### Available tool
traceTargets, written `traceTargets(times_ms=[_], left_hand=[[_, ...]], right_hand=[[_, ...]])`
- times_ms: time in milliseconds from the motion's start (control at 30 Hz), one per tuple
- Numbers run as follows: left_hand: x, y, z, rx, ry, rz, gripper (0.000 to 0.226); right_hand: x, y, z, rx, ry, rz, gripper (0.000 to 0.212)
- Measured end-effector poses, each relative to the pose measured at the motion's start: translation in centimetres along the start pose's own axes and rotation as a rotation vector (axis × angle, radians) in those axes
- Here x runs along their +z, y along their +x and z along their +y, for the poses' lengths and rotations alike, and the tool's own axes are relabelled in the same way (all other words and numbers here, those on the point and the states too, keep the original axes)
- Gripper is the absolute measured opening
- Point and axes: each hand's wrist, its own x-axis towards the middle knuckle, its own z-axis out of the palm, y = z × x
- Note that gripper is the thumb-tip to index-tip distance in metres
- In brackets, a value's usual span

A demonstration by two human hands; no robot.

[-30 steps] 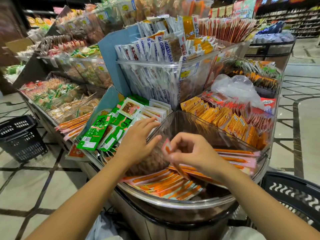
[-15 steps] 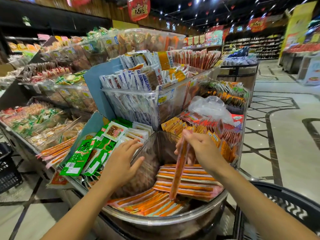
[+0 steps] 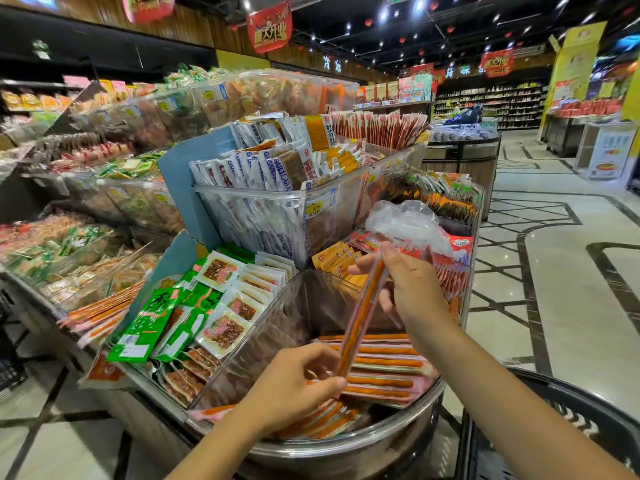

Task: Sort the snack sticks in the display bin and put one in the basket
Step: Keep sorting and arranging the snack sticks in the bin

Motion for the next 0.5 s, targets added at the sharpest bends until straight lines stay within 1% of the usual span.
traceTargets(times_ms=[100, 200, 267, 333, 367, 433, 500], left_hand=[[-0.1, 0.1, -0.7, -0.024, 0.128, 0.060, 0.038], [-0.2, 0.2, -0.9, -0.042, 0.170, 0.125, 0.037], [-0.4, 0.3, -1.0, -0.054, 0.157, 0.142, 0.033], [-0.4, 0.3, -1.1, -0.050, 0.112, 0.122, 0.017], [-0.4, 0.2, -1.1, -0.054, 0.073, 0.100, 0.015], [-0.3, 0.1, -1.1, -0.068, 0.029, 0.085, 0.024], [-0.3, 0.1, -1.1, -0.075, 0.004, 0.095, 0.019]], right_hand=[[0.3, 0.2, 0.5, 0.076, 0.110, -0.011, 0.050], [0.6, 0.3, 0.8, 0.128, 0.221, -0.006, 0.050], [0.8, 0.4, 0.9, 0.149, 0.320, -0.011, 0.049], [0.9, 0.5, 1.1, 0.157, 0.364, -0.017, 0.051], [0.8, 0.6, 1.2, 0.153, 0.364, -0.022, 0.052], [0.7, 0.6, 1.7, 0.135, 0.316, -0.045, 0.050], [0.8, 0.1, 2.2, 0.126, 0.178, -0.076, 0.035]])
